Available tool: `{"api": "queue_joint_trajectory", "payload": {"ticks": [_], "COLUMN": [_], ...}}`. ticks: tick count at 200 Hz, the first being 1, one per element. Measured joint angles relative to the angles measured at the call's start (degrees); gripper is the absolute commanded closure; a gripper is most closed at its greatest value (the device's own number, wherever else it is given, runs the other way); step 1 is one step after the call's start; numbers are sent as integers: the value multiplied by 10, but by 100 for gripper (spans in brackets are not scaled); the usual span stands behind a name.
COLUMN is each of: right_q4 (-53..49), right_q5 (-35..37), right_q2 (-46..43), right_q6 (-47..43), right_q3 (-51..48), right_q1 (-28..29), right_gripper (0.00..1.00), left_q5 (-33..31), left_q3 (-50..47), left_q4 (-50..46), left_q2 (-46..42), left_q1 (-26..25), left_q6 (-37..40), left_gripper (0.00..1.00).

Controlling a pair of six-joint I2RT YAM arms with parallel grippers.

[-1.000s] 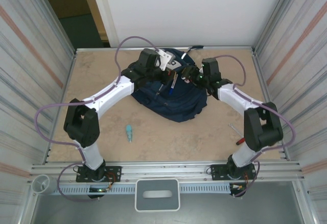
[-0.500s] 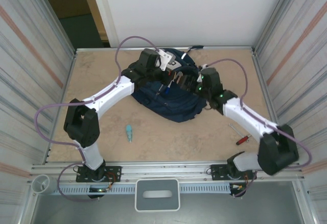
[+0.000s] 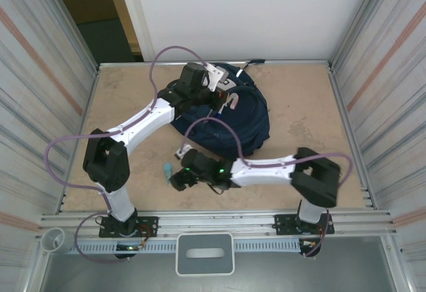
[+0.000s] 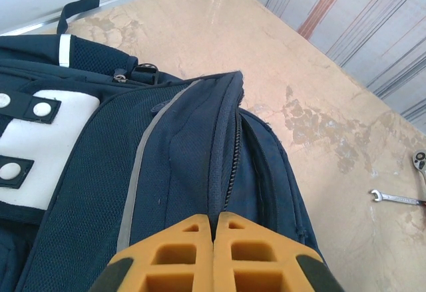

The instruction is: Pack books, pencil case, and school supplies into a backpack

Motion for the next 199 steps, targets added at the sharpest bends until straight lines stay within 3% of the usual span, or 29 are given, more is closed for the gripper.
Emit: {"api": "queue_joint_trajectory", "payload": {"ticks": [36,72,88,116,156,199], "right_q4": [-41,-103,-133,-158,-129,-94], "right_q5": [22,40,45,50,35,-16], "right_q2": [117,191,216,229,202,51], "right_q6": [1,15,24,44,56,52], "right_q3": [136,208,227,241,191,0], "right_q1": [13,9,6,2,-18,-78], "right_gripper": [8,17,25,53,78,82], "left_q5": [0,0,0,0,0,0], "left_q3": [0,0,0,0,0,0], "left_q4": [-2,-3,-3,-3,-3,-7], "left_q2": [0,0,0,0,0,0], "left_q1": [0,0,0,0,0,0], "left_q6": [0,3,4,4,5,9], "left_gripper": [100,100,100,100,100,100]}}
